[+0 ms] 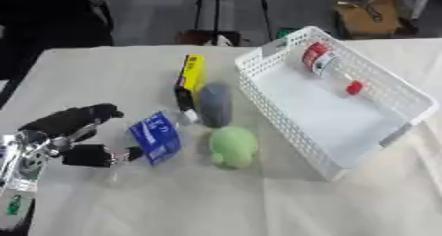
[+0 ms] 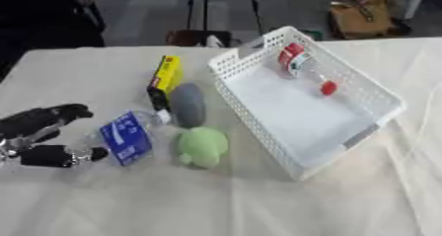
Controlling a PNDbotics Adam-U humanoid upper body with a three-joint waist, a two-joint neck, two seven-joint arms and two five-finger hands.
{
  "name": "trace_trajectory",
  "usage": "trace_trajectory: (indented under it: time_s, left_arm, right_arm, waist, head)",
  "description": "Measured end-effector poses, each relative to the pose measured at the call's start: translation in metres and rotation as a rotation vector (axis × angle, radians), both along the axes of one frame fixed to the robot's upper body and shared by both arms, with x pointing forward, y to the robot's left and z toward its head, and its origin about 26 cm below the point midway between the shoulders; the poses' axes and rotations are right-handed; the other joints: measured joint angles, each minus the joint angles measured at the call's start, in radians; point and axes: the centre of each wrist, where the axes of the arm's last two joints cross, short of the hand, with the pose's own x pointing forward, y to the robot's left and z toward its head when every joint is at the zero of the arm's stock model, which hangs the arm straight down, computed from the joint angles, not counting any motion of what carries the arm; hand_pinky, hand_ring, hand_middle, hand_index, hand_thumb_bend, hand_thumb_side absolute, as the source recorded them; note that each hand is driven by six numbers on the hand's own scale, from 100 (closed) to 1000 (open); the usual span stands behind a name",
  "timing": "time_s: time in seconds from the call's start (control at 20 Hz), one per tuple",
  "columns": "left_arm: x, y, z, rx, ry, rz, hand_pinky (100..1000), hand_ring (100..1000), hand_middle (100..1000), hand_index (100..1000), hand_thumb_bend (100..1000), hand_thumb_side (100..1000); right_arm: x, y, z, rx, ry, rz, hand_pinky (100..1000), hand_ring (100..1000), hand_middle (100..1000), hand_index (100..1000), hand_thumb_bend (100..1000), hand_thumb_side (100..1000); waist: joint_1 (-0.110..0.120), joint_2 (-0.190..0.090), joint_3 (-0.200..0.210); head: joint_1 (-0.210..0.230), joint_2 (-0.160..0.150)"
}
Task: Pick up objects on the table and place them in the box.
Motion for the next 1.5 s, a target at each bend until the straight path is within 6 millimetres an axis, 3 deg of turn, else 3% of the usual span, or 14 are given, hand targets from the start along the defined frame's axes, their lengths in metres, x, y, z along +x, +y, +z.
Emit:
trace_trajectory:
  time_s: [0.7,1.5]
  left_arm:
    - [0.005,0.003,-0.01,0.054,0.05,0.057,984,1000,999,1000,684,978]
    - [0.015,0.003,-0.012,0.111,0.095,0.03,984,997,989,1000,699,975]
  right_arm:
    - [0.0,0.0,0.001,0.0,-0.003,0.002,679,604,533,754,100,865]
    - [0.001,0.002,0.001,-0.001,-0.002,0.008,678,603,530,751,100,858]
  waist:
    - [-0.007,0.007,-0.008]
    - [0.002,0.008,-0.009]
  head:
    - [0.003,-0.008]
    - [0.01,-0.008]
